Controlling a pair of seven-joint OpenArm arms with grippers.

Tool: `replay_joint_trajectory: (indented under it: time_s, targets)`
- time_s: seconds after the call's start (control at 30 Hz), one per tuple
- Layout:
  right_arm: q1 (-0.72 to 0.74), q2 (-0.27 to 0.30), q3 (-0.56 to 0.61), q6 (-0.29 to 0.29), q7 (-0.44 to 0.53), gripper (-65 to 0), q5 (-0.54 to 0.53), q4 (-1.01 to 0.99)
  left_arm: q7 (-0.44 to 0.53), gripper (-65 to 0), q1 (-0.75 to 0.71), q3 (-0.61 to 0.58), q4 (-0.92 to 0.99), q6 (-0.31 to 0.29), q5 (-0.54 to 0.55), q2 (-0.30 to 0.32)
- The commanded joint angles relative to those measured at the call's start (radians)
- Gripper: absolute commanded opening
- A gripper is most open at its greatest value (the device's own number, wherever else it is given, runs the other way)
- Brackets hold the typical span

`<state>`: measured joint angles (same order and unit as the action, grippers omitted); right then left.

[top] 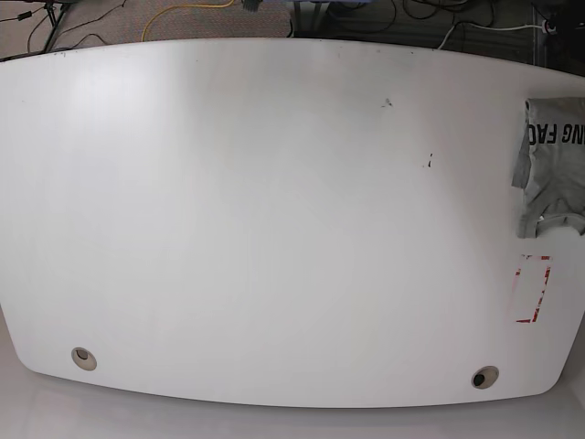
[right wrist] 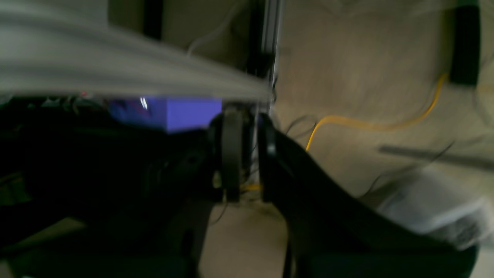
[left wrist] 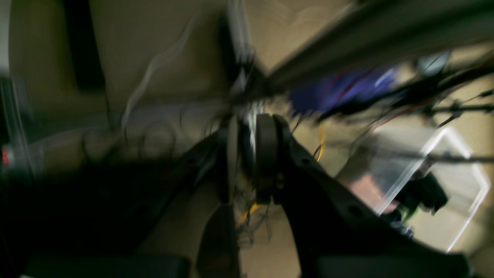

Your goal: Layout the t-shirt on the table in an organized manner, then fold the t-shirt properly

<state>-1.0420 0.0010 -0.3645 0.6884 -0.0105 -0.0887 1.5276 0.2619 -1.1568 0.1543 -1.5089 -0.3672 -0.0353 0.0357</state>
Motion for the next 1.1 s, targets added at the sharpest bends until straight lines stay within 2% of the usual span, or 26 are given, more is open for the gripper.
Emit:
replay_joint_trajectory:
  time_s: [0.0, 0.13, 0.4, 0.53, 0.63, 0.73, 0.87, 1.07]
  targets:
    - [0.015, 0.004, 0.015, 0.010, 0.077, -58.5, -0.007, -0.089, 0.032, -56.9, 0.073, -0.003, 0.107, -0.005, 0.008, 0.019]
    - [0.082, 0.004, 0.020, 0.009, 0.169, -58.5, 0.046, -0.256, 0.030, -56.9, 0.215, -0.003, 0.328, -0.006, 0.007, 0.031]
    - [0.246, 0.004, 0.015, -0.025, 0.234, -58.5, 0.139, -0.522, 0.030, -56.9, 0.469, -0.042, 0.729, -0.005, 0.007, 0.069]
    - [0.312, 0.006, 0.015, -0.028, 0.244, -58.5, 0.148, -0.608, 0.030, -56.9, 0.573, -0.095, 0.896, -0.003, 0.008, 0.083]
    - [0.355, 0.006, 0.020, -0.052, 0.243, -58.5, 0.149, -0.649, 0.030, -56.9, 0.657, -0.137, 1.042, -0.002, 0.008, 0.097]
    - [0.395, 0.006, 0.022, -0.074, 0.238, -58.3, 0.149, -0.681, 0.030, -56.9, 0.740, -0.144, 1.151, 0.026, 0.008, 0.099]
    - [0.452, 0.020, 0.022, -0.100, 0.238, -58.2, 0.151, -0.757, 0.030, -56.8, 0.805, -0.146, 1.247, 0.067, 0.007, 0.099]
    - [0.544, 0.041, 0.022, -0.144, 0.238, -58.2, 0.174, -0.892, -0.017, -55.8, 0.911, -0.147, 1.369, 0.073, 0.007, 0.100]
